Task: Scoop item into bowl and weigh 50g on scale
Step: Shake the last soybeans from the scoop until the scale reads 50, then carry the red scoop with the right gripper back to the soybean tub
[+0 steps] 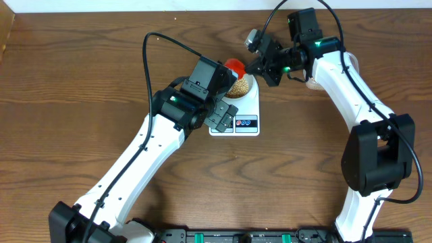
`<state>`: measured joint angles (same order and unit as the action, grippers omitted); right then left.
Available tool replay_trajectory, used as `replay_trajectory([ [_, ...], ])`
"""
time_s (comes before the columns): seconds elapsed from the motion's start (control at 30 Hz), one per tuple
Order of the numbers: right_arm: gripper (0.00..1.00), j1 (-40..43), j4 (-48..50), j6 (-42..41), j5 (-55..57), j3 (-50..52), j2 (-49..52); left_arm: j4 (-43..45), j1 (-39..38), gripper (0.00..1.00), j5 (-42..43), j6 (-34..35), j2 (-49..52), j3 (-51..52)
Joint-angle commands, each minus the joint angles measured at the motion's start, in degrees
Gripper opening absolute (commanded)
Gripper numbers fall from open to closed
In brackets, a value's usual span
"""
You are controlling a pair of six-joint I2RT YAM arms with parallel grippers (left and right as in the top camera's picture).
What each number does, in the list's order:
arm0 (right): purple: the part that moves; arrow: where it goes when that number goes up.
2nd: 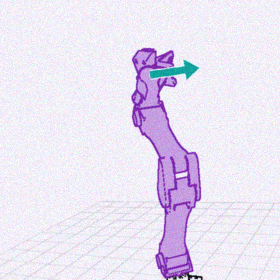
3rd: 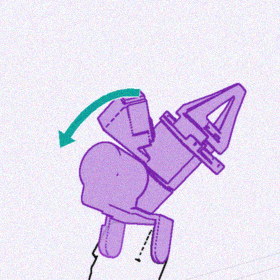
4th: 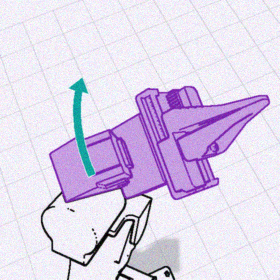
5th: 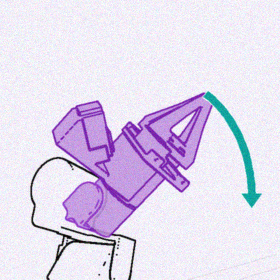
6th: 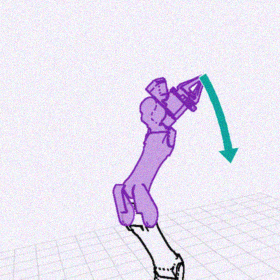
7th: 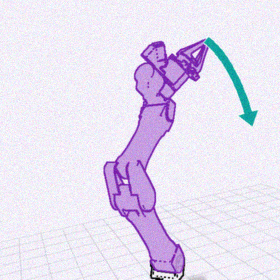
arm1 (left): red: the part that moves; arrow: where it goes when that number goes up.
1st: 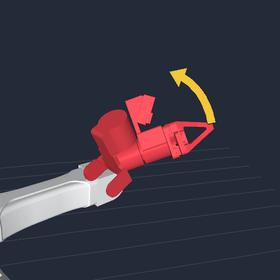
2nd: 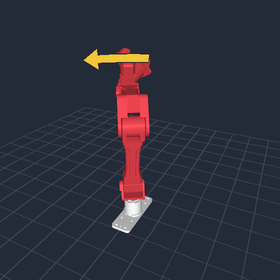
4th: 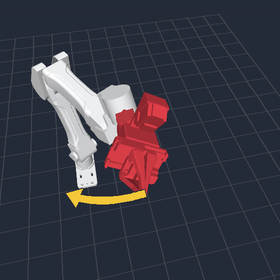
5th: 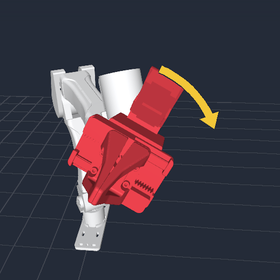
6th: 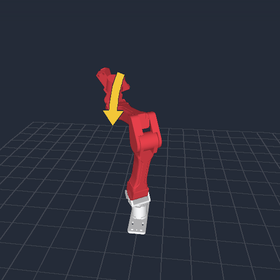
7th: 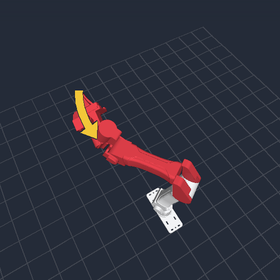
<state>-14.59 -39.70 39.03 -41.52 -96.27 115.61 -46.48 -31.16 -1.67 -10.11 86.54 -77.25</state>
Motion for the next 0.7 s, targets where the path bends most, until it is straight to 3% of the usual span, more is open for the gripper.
replay_trajectory([
  [0.0,0.01,-0.42,0.76,0.90,-0.81,-0.15,-1.18,-0.22,0.24,0.98,-0.31,0.52,0.04,0.44],
  [0.2,0.01,-0.42,0.44,0.22,-0.85,-0.15,-1.18,-0.22,0.24,0.98,-0.31,0.50,0.04,0.44],
  [0.67,0.01,1.46,0.22,-14.25,-7.37,-0.15,-1.18,-0.22,0.24,0.98,-0.31,0.52,0.04,0.44],
])
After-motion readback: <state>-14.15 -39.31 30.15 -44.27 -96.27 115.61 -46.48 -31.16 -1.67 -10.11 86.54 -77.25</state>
